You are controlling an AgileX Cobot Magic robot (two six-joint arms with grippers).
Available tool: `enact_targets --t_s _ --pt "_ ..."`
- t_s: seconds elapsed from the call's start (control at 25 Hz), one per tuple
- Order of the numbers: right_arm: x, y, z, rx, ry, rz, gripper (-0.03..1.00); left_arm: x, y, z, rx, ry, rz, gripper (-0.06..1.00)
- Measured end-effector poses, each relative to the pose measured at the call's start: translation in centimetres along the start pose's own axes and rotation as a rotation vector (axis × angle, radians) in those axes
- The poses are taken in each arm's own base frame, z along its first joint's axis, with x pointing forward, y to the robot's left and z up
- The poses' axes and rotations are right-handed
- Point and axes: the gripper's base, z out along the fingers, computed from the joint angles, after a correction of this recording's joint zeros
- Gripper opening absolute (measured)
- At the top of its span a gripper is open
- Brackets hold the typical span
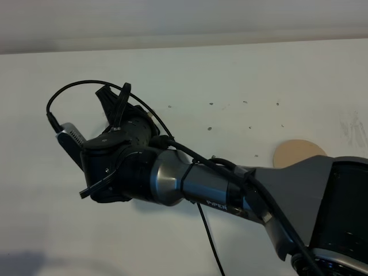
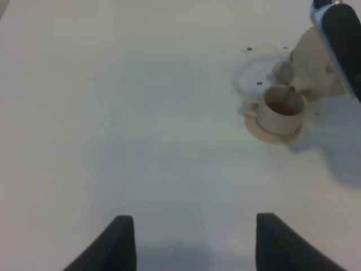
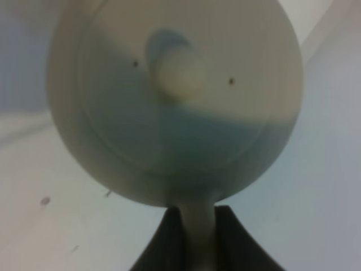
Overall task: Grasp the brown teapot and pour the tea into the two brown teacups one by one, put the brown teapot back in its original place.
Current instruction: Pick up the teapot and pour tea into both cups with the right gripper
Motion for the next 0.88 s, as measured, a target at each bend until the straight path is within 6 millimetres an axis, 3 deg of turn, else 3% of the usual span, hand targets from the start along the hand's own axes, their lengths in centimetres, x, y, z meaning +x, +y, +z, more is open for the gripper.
enact_targets --t_s 0.88 --pt "0.23 -0.41 -0.01 0.044 0.027 -0.1 0.12 0.0 0.0 0.0 0.0 0.0 0.0 0.47"
